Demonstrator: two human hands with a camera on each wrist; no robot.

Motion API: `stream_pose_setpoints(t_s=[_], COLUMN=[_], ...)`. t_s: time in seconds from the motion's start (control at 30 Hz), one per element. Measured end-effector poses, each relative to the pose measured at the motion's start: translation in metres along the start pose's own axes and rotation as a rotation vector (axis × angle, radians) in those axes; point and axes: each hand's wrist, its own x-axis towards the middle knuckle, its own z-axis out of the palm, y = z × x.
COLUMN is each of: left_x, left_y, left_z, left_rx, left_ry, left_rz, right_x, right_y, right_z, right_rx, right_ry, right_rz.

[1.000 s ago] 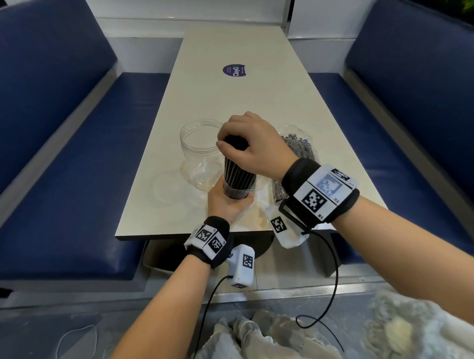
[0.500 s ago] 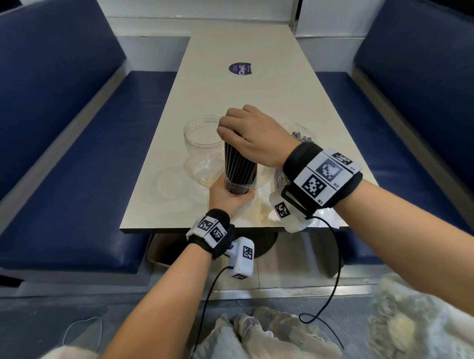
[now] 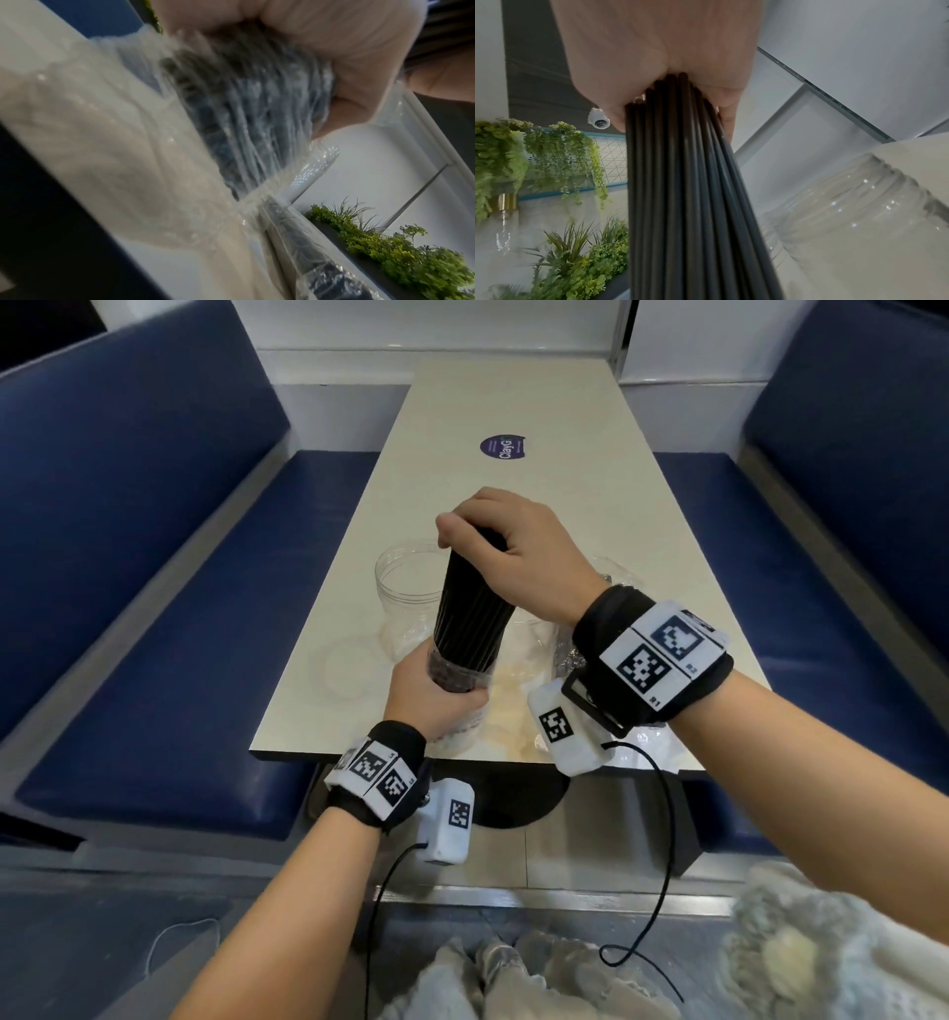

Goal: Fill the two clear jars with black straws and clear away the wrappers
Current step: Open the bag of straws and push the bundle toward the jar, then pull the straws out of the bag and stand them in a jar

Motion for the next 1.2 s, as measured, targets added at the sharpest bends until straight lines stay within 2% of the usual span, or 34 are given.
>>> stream_pose_setpoints(t_s=[0.13, 0.37, 0.43, 0.5, 0.63, 0.7, 0.87, 1.2], left_x=[-0.002, -0.007, -0.007, -0.007, -0.004, 0.000, 0.021, 0.088], left_y=[0.009, 0.024, 0.026, 0.028, 0.036, 0.044, 0.063, 0.099], left_z=[-0.014, -0.042, -0.049, -0.058, -0.074, -0.080, -0.093, -0.096], left_rx=[0.086, 0.200, 0.240, 0.306, 0.465, 0.539, 0.721, 1.283], left_ry=[-0.035, 0.009, 0.030, 0.058, 0.095, 0.079, 0.024, -0.228], left_rz=[-0.020, -0.038, -0.054, -0.078, -0.105, -0.090, -0.056, 0.071], right_x=[-0.001, 0.003, 0.003, 0.001, -0.003, -0.003, -0.003, -0.003], right_y=[-0.001, 0.016, 0.028, 0.042, 0.066, 0.075, 0.086, 0.097], right_z=[-0.008, -0.015, -0.016, -0.016, -0.007, 0.001, 0.015, 0.016], right_rx=[0.099, 0.450, 0.417, 0.285, -0.080, -0.164, -0.208, -0.015], right_ry=[-0.004, 0.075, 0.086, 0.045, -0.175, -0.242, -0.187, -0.087], right_rz=[0.017, 0.179, 0.214, 0.258, 0.342, 0.373, 0.423, 0.422])
